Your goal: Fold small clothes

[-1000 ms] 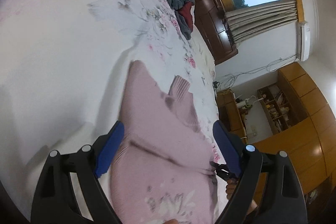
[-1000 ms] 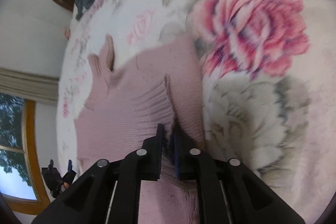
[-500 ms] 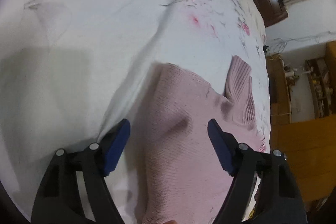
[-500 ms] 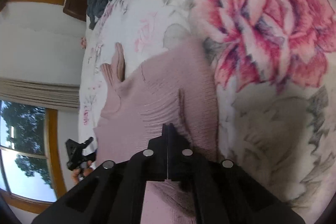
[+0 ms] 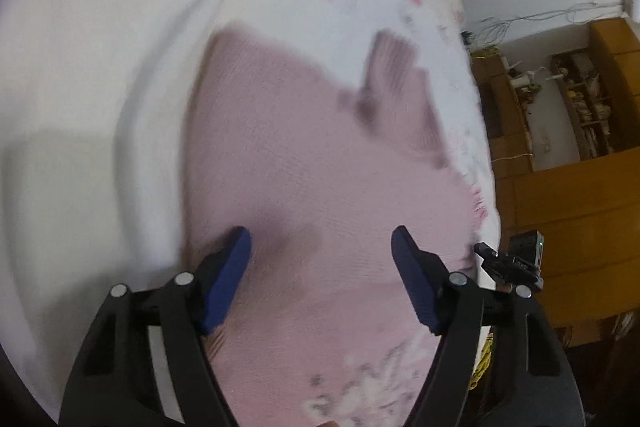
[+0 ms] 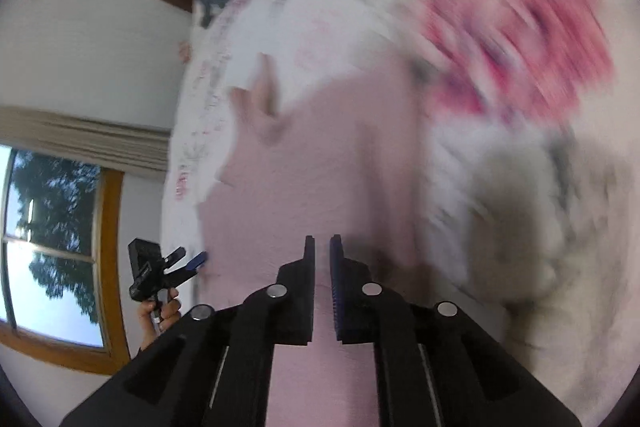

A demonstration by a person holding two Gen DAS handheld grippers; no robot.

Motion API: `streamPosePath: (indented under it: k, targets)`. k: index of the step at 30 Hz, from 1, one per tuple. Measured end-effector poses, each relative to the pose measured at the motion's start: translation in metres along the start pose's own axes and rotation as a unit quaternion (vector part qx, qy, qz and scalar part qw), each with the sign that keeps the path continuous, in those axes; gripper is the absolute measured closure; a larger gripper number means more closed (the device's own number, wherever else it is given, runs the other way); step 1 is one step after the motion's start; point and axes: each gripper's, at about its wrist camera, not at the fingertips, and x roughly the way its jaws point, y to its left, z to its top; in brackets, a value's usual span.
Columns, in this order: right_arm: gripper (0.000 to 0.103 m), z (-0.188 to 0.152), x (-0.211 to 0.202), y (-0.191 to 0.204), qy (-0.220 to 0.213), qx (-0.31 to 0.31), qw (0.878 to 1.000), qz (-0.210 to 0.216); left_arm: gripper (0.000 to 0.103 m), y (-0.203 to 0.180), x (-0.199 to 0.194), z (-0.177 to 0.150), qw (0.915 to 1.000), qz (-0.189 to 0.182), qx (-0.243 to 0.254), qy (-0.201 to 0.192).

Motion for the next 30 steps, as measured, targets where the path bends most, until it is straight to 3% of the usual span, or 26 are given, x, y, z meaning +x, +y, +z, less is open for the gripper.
streamPosePath:
  k: [2,4,7,9,12,17,25,27,30]
  targets:
    - [0.092,0.021,0.001,0.025,-0.006,-0.020,1.000,0.008,0.023,-0.018,-0.005,0.029,0.9997,-0.008,0.014,-0.021]
    - [0.080,0.048,0.011,0.044,-0.012,-0.025,1.000,0.012,0.021,-0.035,-0.002,0.055,0.9988,-0.003,0.030,-0.039]
    - [0.077,0.086,0.040,0.064,-0.017,-0.026,1.000,0.004,0.020,-0.051,0.019,0.092,0.9983,-0.003,0.036,-0.045]
    - [0.077,0.109,0.059,0.071,-0.018,-0.026,0.999,-0.004,0.022,-0.058,0.037,0.108,0.9981,-0.002,0.040,-0.047]
    - [0.077,0.131,0.089,0.082,-0.014,-0.031,0.999,-0.016,0.035,-0.068,0.082,0.135,0.9982,0.001,0.052,-0.030]
    - [0.077,0.159,0.133,0.076,-0.005,-0.039,0.999,-0.031,0.040,-0.061,0.132,0.158,0.9987,0.008,0.050,-0.006]
    - [0.074,0.187,0.180,0.063,0.002,-0.040,0.999,-0.029,0.040,-0.060,0.173,0.174,0.9970,-0.028,0.071,0.010]
    - [0.073,0.191,0.189,0.065,0.001,-0.043,0.999,-0.019,0.044,-0.063,0.180,0.178,0.9966,-0.030,0.076,0.010]
    - [0.070,0.196,0.198,0.071,0.001,-0.052,0.998,-0.021,0.071,-0.065,0.186,0.179,0.9961,-0.033,0.081,0.010]
